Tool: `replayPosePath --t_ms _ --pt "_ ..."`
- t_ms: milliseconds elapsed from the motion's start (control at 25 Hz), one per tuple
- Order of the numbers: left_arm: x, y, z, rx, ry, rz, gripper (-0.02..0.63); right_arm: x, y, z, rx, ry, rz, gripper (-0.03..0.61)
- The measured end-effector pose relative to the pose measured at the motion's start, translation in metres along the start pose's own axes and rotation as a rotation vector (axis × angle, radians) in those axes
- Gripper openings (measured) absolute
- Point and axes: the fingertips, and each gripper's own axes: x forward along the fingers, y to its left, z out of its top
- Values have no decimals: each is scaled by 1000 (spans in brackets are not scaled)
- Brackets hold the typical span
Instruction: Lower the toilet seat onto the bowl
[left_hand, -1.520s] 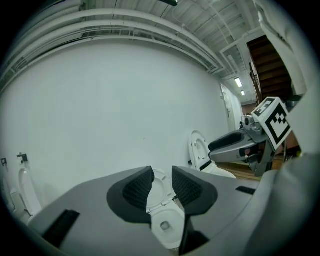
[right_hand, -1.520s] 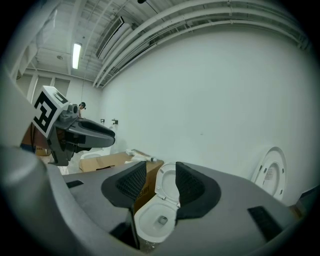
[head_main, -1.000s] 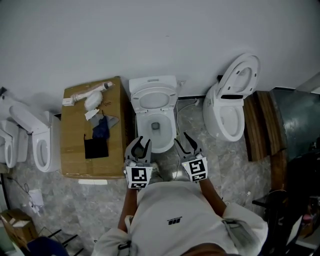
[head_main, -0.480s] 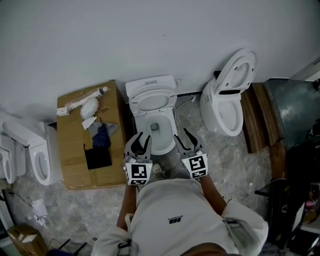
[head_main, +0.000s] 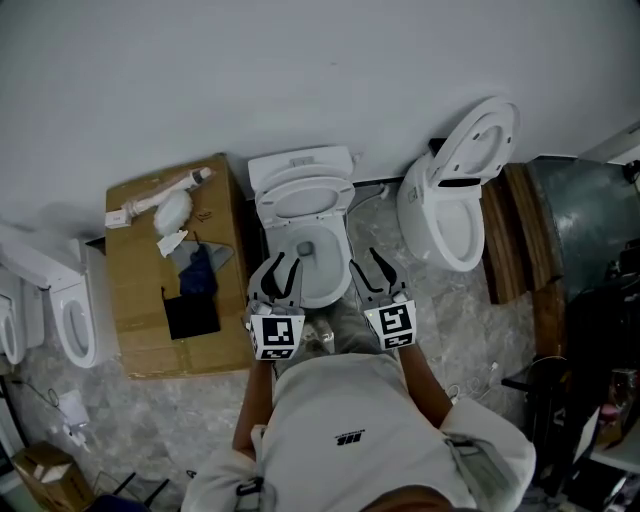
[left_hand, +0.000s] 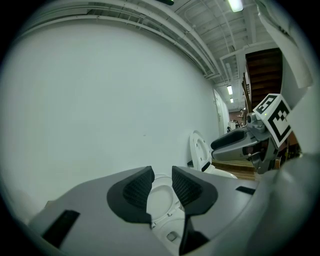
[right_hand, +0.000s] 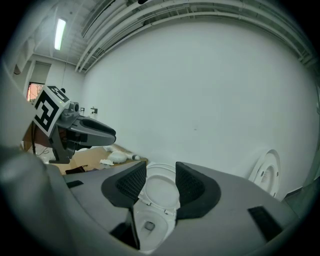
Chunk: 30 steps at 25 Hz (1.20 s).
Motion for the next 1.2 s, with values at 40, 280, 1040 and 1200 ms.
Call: replayPosePath --t_ms 40,280,1040,1200 --pt "4 1 -2 -3 7 3 137 4 -2 0 1 0 4 187" --pt "33 11 -4 -10 30 30 137 36 -19 -2 7 11 41 187" --pt "154 42 -30 -33 166 90 137 145 -83 -29 7 111 189 187" --pt "176 48 -40 -35 189 98 137 168 -93 -38 4 128 206 187"
